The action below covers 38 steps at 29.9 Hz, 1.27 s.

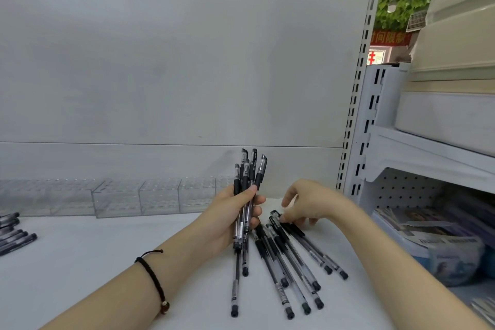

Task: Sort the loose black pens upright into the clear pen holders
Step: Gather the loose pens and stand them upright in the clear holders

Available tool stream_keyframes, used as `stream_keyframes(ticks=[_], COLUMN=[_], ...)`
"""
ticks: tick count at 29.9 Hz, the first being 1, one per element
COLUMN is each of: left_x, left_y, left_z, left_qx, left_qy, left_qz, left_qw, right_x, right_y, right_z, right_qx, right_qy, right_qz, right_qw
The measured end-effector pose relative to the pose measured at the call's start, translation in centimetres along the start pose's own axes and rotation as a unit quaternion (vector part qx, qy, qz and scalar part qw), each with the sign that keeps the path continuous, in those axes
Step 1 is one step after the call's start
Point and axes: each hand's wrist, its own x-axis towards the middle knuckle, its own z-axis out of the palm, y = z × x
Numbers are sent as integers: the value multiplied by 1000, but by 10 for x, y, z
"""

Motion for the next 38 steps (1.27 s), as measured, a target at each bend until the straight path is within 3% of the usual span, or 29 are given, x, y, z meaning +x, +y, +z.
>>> stream_keyframes(ticks=[3,9,20,24,28,29,32,38], left_x=[0,-1,-2,-3,-6,-8,-14,-13], left_y=[0,2,5,8,9,9,10,7], left_z=[1,1,0,0,4,5,9,8], left_qx=[-1,-12,-27,-25,-30,-30,-9,13], left_qy=[4,11,15,18,9,-8,-61,-50], left_qz=[-1,-4,-32,-32,-44,-48,-64,-59], left_qw=[1000,1000,999,999,999,998,996,997], right_x=[4,1,4,-2,-5,-5,-3,1], right_y=[4,7,9,7,-6,-9,-14,-15], right_z=[1,-4,-7,-18,-12,-9,-1,6], right_qx=[-24,-82,18,208,476,493,469,404], right_qy=[31,-16,-35,-9,-43,-42,-11,38], right_qz=[5,50,33,-21,-107,-116,-127,-162], right_qw=[999,995,999,978,872,861,874,899])
